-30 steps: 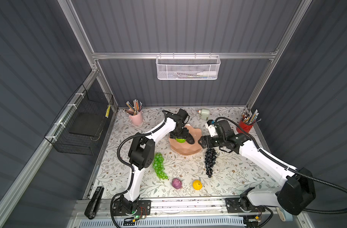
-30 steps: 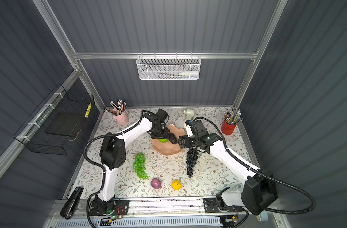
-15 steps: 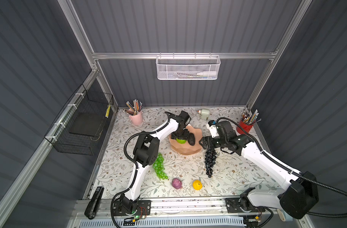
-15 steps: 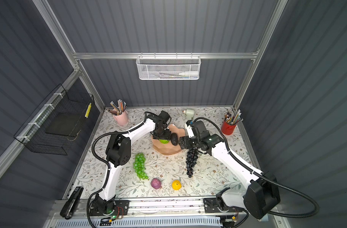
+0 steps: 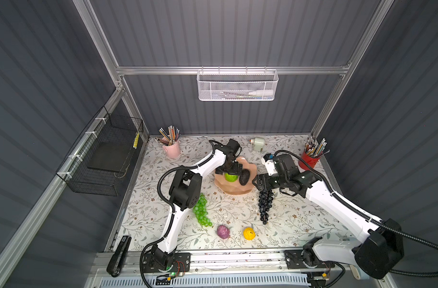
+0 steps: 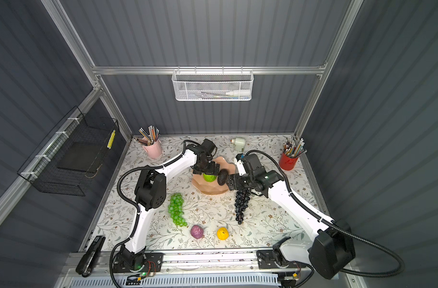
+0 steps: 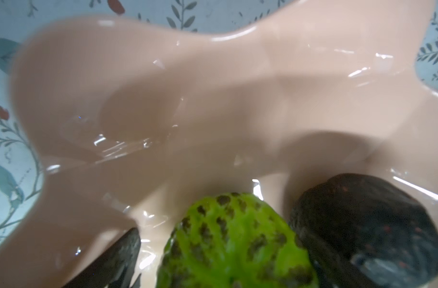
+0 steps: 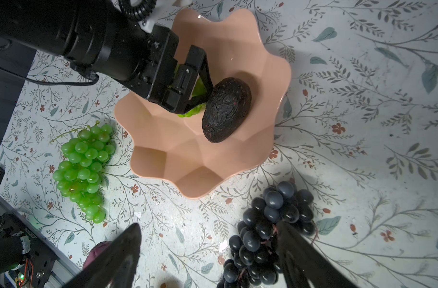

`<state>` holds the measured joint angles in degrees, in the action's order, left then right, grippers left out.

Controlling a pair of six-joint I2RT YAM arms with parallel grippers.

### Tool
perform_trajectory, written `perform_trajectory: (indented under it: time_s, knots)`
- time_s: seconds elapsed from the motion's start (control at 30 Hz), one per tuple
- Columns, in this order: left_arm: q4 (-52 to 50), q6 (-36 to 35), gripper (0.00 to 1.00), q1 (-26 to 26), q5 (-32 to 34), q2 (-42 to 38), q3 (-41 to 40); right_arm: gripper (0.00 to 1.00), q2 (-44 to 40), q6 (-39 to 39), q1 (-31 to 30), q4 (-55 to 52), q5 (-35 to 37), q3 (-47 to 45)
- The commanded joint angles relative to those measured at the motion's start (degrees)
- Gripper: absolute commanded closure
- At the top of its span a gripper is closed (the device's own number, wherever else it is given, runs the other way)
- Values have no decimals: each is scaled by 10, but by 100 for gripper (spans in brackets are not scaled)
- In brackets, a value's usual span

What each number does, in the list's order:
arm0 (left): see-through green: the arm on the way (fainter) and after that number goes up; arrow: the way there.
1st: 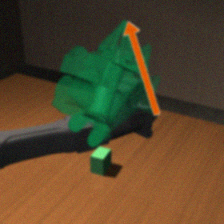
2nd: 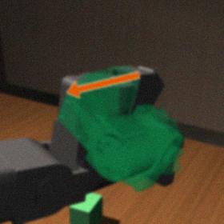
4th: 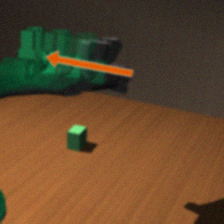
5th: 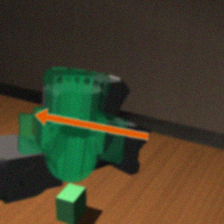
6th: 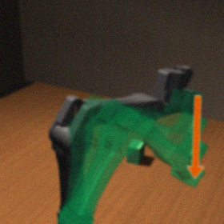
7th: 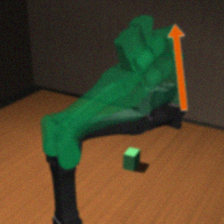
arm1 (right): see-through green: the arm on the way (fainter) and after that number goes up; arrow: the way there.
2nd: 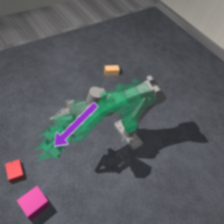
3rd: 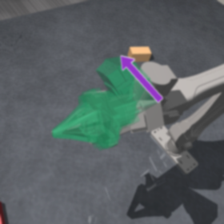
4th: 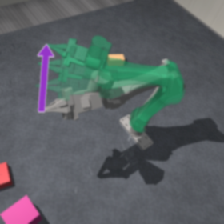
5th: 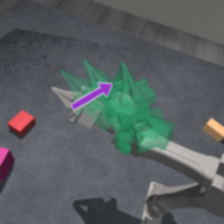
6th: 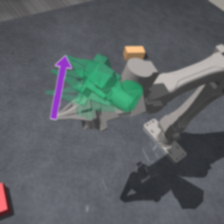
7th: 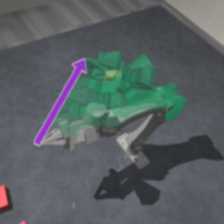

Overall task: Arrange fruit in a fruit bowl
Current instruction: Place the fruit in the fruit bowl, then pick up the fruit from the bottom-center of the table.

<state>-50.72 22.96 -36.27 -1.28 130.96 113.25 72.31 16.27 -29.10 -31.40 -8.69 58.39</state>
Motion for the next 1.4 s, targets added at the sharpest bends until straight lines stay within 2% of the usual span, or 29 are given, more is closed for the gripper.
perform_trajectory:
  time_s: [0.0,0.17,0.33,0.5,0.73,0.83,1.0,1.37]
  knots:
    - [-2,1,0,2,-1,-36,15,14,-16,0,-5,-31,-3,1]
    - [0,12,0,2,16,-98,-14,15,-32,6,-23,-55,6,-6]
    - [6,15,0,1,24,-164,-77,15,-38,19,-64,-74,32,-14]
    - [29,29,1,1,14,-237,-174,15,-51,56,-124,-83,50,-44]
    - [115,78,3,-1,34,-402,-384,16,-62,143,-255,-99,69,-105]
    - [136,96,3,-4,40,-449,-440,15,-42,164,-292,-112,76,-116]
    - [144,105,3,-10,41,-484,-474,16,9,172,-327,-80,67,-123]
    - [122,111,2,-10,64,-513,-495,28,92,165,-342,-23,41,-126]
